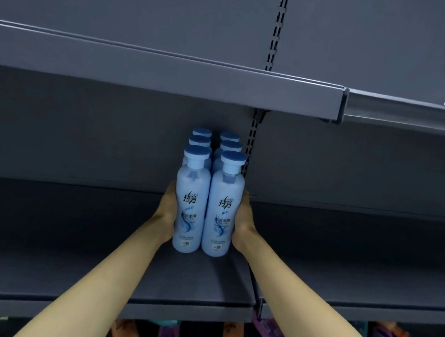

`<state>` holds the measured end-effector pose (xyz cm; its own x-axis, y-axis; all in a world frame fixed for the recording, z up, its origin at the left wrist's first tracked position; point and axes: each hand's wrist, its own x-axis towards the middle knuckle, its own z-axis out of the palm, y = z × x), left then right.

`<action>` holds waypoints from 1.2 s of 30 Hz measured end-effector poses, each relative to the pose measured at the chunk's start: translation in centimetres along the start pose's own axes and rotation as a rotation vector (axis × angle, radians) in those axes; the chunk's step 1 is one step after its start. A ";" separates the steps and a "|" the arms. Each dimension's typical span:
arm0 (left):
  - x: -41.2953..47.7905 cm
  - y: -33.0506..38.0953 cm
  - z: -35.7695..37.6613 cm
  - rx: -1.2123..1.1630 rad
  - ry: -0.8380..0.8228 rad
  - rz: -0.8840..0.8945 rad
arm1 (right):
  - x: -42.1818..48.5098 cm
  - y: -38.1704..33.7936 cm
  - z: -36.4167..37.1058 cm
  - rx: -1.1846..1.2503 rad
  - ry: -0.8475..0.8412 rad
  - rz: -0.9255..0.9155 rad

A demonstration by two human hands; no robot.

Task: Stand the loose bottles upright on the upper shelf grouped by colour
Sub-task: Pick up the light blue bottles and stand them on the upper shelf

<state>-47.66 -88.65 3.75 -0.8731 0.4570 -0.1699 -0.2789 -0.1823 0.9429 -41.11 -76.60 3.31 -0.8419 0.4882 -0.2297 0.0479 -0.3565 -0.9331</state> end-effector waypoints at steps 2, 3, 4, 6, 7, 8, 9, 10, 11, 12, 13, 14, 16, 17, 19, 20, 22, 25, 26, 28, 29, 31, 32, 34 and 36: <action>0.1 0.0 0.1 -0.004 -0.018 0.013 | 0.2 0.0 -0.1 -0.001 -0.003 -0.009; 0.0 0.0 0.2 -0.007 -0.025 0.017 | 0.1 -0.1 -0.1 0.002 -0.003 -0.014; 0.0 0.0 0.3 -0.011 -0.024 0.020 | 0.1 -0.2 -0.1 0.007 -0.003 -0.016; 0.1 0.0 0.4 -0.021 -0.012 0.022 | 0.3 -0.1 -0.2 0.005 0.003 -0.018; 0.0 0.0 0.4 -0.027 -0.008 0.021 | 0.4 0.0 -0.2 0.001 0.009 -0.022; 0.1 0.0 0.4 -0.037 -0.007 0.018 | 0.5 0.1 -0.2 -0.003 0.013 -0.027; 0.2 -0.1 0.3 -0.044 -0.006 0.013 | 0.5 0.1 -0.2 -0.002 0.014 -0.032; 0.2 -0.1 0.3 -0.047 -0.002 0.010 | 0.5 0.1 -0.2 0.002 0.012 -0.034; 0.2 -0.2 0.3 -0.047 0.001 0.008 | 0.5 0.0 -0.2 0.008 0.012 -0.031; 0.3 -0.2 0.3 -0.047 0.007 0.007 | 0.5 0.0 -0.1 0.012 0.012 -0.026; 0.3 -0.3 0.3 -0.048 0.012 0.009 | 0.5 0.0 -0.1 0.016 0.014 -0.022; 0.4 -0.3 0.3 -0.047 0.015 0.012 | 0.5 0.1 -0.1 0.021 0.015 -0.020; 0.4 -0.4 0.3 -0.049 0.018 0.011 | 0.5 0.2 -0.1 0.031 0.017 -0.024; 0.4 -0.4 0.3 -0.052 0.020 0.008 | 0.5 0.2 -0.2 0.036 0.015 -0.025; 0.4 -0.4 0.3 -0.058 0.025 0.005 | 0.4 0.2 -0.1 0.051 0.015 -0.024; 0.4 -0.4 0.4 -0.061 0.024 0.009 | 0.3 0.2 -0.1 0.059 0.020 -0.022; 0.4 -0.4 0.3 -0.052 0.019 0.022 | 0.3 0.3 0.0 0.072 0.032 -0.022; 0.5 -0.5 0.1 -0.045 0.016 0.021 | 0.3 0.5 0.1 0.080 0.050 -0.012; 0.5 -0.5 0.1 -0.043 0.010 0.023 | 0.3 0.5 0.1 0.080 0.055 -0.008; 0.5 -0.5 0.1 -0.038 -0.007 0.033 | 0.3 0.5 0.1 0.079 0.063 -0.011; 0.4 -0.4 0.1 -0.032 -0.013 0.041 | 0.3 0.6 0.1 0.076 0.068 -0.013; 0.3 -0.4 0.1 -0.016 -0.016 0.057 | 0.3 0.6 0.2 0.073 0.080 -0.019; 0.3 -0.4 0.1 -0.008 -0.016 0.062 | 0.2 0.6 0.2 0.074 0.084 -0.021; 0.3 -0.4 0.1 -0.001 -0.013 0.058 | 0.2 0.6 0.3 0.072 0.085 -0.021; 0.3 -0.5 0.1 -0.007 -0.007 0.053 | 0.1 0.5 0.2 0.068 0.085 -0.022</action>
<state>-47.75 -88.39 3.29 -0.8838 0.4526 -0.1182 -0.2354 -0.2120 0.9485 -41.32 -76.94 2.85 -0.7935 0.5614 -0.2348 -0.0093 -0.3971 -0.9177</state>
